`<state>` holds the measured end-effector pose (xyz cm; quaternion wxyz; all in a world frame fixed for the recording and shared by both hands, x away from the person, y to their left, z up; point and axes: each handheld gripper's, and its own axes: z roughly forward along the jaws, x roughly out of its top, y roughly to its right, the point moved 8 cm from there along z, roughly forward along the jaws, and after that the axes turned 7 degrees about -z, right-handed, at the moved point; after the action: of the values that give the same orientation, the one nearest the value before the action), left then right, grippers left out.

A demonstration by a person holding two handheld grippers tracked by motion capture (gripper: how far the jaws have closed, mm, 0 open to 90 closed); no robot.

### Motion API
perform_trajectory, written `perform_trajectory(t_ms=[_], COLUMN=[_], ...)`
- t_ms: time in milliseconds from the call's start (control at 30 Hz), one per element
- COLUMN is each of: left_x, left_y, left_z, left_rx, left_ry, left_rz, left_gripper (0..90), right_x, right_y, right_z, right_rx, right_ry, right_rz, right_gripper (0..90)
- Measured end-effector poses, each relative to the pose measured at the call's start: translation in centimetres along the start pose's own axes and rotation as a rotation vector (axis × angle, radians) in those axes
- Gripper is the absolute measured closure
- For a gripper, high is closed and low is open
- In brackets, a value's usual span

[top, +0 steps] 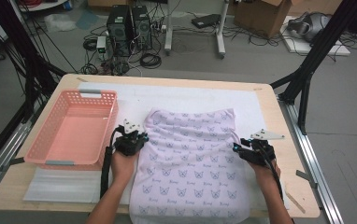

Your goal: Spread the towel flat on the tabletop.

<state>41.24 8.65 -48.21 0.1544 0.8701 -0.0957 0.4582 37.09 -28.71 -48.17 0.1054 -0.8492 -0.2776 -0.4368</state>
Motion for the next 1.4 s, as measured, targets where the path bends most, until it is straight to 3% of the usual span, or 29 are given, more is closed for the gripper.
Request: perform_trajectory(t_ms=[100,167,233,267,367,433,467,500,567,600,667,733,800,900,1000,1067,1167,1233,1267,1300,1400], left_x=[0.3,-0.3,-0.9,-1.1,-1.8,-2.5,-2.8,-3.0,-3.5,-3.8,-4.6,-5.2,-5.7,-6.5,-7.3,-7.6,-7.9,-8.2,-8.3,-8.4,-9.2], left_y=[-0.7,-0.5,-0.1,0.1,0.9,1.3,1.5,1.7,2.0,2.2,2.4,2.4,2.3,2.2,2.6,2.8,2.8,2.7,2.7,2.7,2.8], left_z=[0.5,0.6,0.5,0.2,-0.8,-1.3,-1.6,-1.8,-2.5,-2.8,-3.4,-4.4,-5.3,-6.4,-7.2,-7.6,-7.9,-8.3,-8.5,-8.7,-10.0], left_rx=[0.007,-0.004,-0.042,-0.062,-0.101,-0.119,-0.129,-0.136,-0.152,-0.155,-0.161,-0.162,-0.157,-0.166,-0.200,-0.211,-0.187,-0.195,-0.197,-0.195,-0.198], left_ry=[-0.001,-0.022,-0.065,-0.056,-0.059,-0.080,-0.080,-0.076,-0.078,-0.089,-0.108,-0.099,-0.094,-0.101,-0.115,-0.117,-0.118,-0.132,-0.130,-0.130,-0.130], left_rz=[-0.053,-0.044,-0.048,-0.054,-0.042,-0.029,-0.024,-0.023,-0.010,-0.002,0.009,0.025,0.028,0.009,0.008,0.004,0.013,-0.004,-0.018,-0.019,-0.022], left_gripper=[86.4,83.4,66.1,58.2,50.7,47.5,45.8,45.8,45.8,45.7,43.4,43.5,43.3,43.1,46.2,54.6,73.7,86.6,87.1,87.3,87.6], right_x=[-0.7,-1.2,-1.9,-2.3,-3.3,-3.2,-3.2,-3.2,-3.0,-3.0,-3.1,-3.3,-3.6,-4.5,-5.3,-5.7,-6.3,-6.6,-6.7,-6.8,-7.2], right_y=[-0.7,-1.0,-1.3,-1.3,-1.5,-1.4,-1.4,-1.3,-0.9,-0.6,-0.3,-0.4,-0.7,-1.8,-3.0,-3.8,-4.5,-4.7,-4.8,-5.0,-5.1], right_z=[-0.9,-1.2,-1.3,-1.3,-1.0,-1.1,-1.1,-1.1,-1.0,-1.0,-0.9,-1.4,-2.0,-3.4,-4.1,-4.6,-5.3,-5.8,-6.1,-6.3,-7.1], right_rx=[0.028,0.032,0.031,0.027,0.037,0.023,0.021,0.026,-0.029,-0.054,-0.056,-0.063,-0.045,-0.004,0.026,0.024,0.013,0.015,0.027,0.046,0.047], right_ry=[0.004,-0.007,-0.026,-0.040,-0.067,-0.064,-0.069,-0.073,-0.078,-0.075,-0.055,-0.041,-0.030,-0.025,-0.050,-0.058,-0.054,-0.055,-0.063,-0.071,-0.081], right_rz=[-0.007,-0.004,-0.012,-0.009,0.011,0.011,0.004,-0.009,-0.027,-0.018,0.035,0.048,0.058,0.052,0.028,0.002,-0.010,-0.010,-0.003,0.004,0.010], right_gripper=[55.4,53.8,53.2,53.1,54.0,64.5,82.0,87.0,88.0,88.0,85.1,72.7,63.9,59.0,54.7,52.0,53.9,67.4,81.9,87.3,88.4])
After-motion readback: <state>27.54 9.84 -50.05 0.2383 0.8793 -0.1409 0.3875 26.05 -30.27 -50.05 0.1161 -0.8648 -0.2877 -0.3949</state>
